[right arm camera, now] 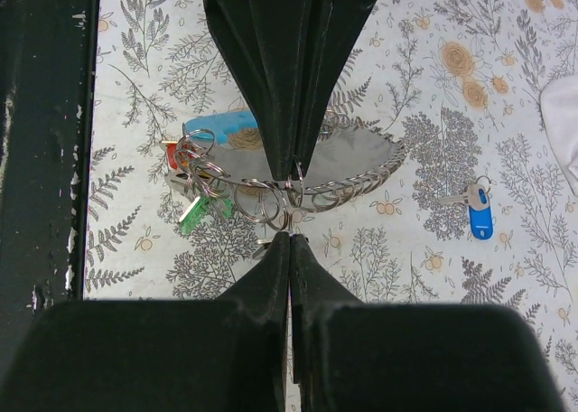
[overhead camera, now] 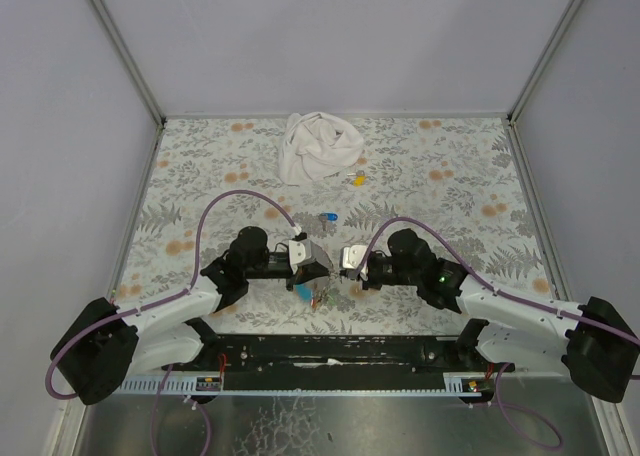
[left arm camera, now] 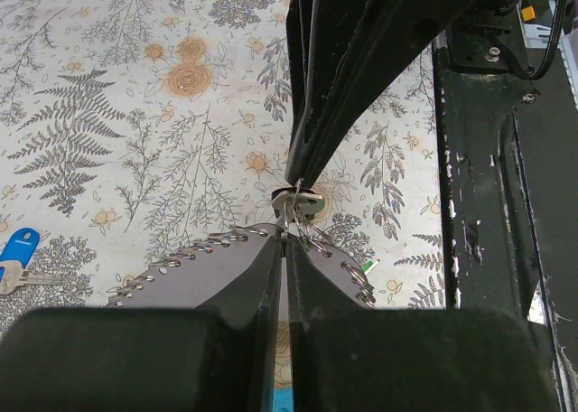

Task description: Put the keys on the keyring

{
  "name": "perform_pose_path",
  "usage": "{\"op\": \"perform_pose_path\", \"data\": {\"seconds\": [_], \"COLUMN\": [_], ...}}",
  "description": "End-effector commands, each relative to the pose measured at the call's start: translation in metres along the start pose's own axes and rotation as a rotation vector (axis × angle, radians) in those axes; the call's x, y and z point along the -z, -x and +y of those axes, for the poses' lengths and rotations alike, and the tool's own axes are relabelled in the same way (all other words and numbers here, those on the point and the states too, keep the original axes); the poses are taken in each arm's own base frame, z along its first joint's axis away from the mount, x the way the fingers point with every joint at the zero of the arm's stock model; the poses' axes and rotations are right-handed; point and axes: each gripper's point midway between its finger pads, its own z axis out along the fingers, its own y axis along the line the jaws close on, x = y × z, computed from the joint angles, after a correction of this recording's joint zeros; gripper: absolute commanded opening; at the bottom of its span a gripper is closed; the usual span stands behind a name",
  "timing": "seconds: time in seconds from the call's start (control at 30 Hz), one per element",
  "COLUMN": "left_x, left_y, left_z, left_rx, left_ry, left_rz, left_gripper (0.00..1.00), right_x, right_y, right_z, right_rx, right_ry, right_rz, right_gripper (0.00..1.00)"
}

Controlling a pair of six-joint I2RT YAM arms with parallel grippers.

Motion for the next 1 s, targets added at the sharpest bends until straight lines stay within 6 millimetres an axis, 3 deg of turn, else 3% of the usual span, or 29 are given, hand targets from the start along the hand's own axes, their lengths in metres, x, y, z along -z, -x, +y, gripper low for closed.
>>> {"op": "perform_pose_path", "data": {"seconds": [0.0, 0.97], "left_x": [-0.0005, -0.0022], "left_y": [0.0184, 0.0205], "left_z": [0.0038, -0.0021], "left_rx": [-0.063, -0.060], "left_ry": [0.014, -0.025], "left_rz": [-0.067, -0.078], "left_gripper": [0.00, 0.00], "right_x": [0.0025, -0.0010], "right_y": [0.0213, 0.0226], "right_z": [-0.0057, -0.0037], "right_rx": [0.028, 0.019], "right_ry": [-0.024, -0.003], "right_rz": [-0.069, -0.075], "right_gripper": [0.00, 0.00]}}
